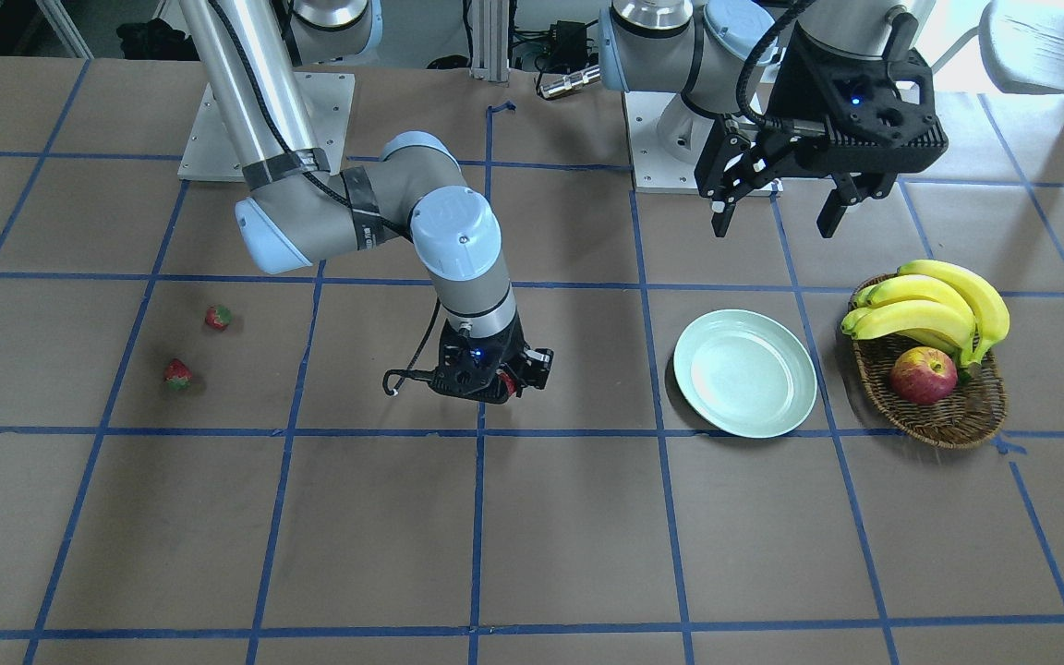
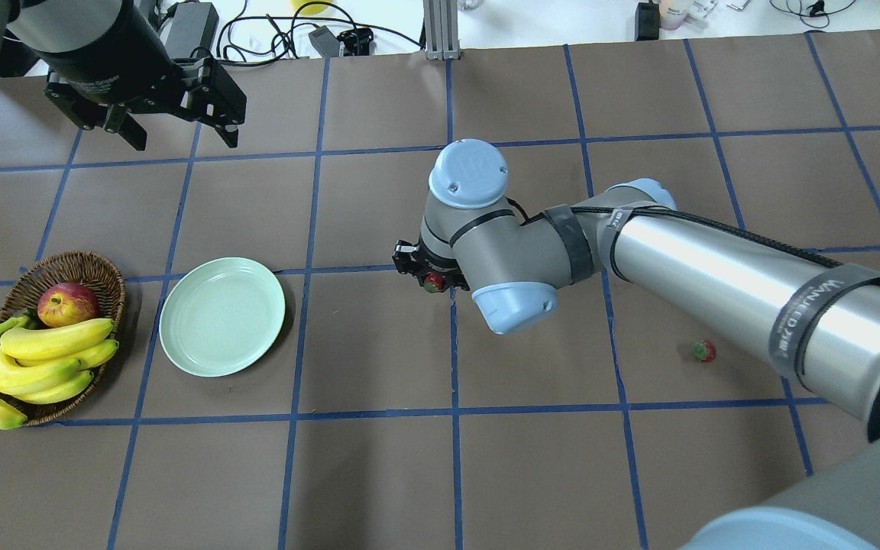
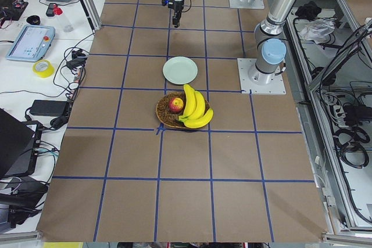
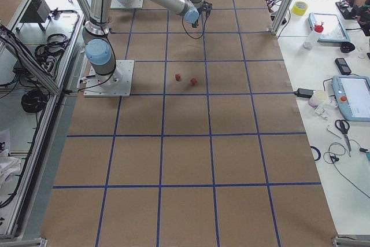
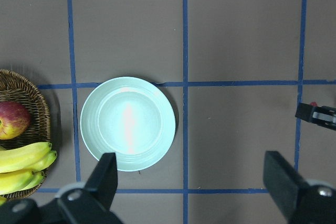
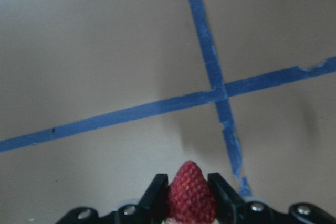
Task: Collect all strawberries into plate
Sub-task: 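Carry the strawberry toward the plate and set it down mid-table with right gripper, then move the right gripper to a second strawberry while the left reaches the placed one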
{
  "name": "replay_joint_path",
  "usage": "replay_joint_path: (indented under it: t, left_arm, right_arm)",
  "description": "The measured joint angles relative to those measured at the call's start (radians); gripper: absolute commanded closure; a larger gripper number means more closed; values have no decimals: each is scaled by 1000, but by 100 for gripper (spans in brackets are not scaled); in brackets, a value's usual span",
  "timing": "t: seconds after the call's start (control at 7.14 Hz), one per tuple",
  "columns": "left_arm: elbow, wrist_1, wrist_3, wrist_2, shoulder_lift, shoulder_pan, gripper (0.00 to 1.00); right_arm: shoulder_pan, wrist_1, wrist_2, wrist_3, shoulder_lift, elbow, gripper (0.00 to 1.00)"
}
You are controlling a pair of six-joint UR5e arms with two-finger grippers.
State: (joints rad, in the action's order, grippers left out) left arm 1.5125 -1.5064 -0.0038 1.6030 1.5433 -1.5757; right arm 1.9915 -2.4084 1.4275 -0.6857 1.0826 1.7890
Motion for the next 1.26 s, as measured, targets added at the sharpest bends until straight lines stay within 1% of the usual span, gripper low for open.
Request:
replay_joint_path:
  t: [0.14,0.28,0.7,0.84,0.98,1.12,1.26]
  left_arm:
    - [0,0,0,0,0,0,0]
    - [0,0,1,0,0,0,0]
    - [0,1,1,-1,1,0,0]
    - [0,1,3,-1,1,0,0]
    - [1,2,5,-1,3,-1,0]
    - [2,7,5,-1,6,-3,0]
    - [5,12,2,-4,11,-7,0]
  right_arm:
    - [15,-1,0,-11,-23,-18,11]
    - [20,0,2,-12,-34,-22,0]
    - [19,9,17,10,-27,-17,0]
    - [6,40,24,49,0,-18,0]
    - [-32,104,45,117,48,-15,0]
    - [-97,185,78,204,114,0,0]
    - [-171,240,103,293,186,36,0]
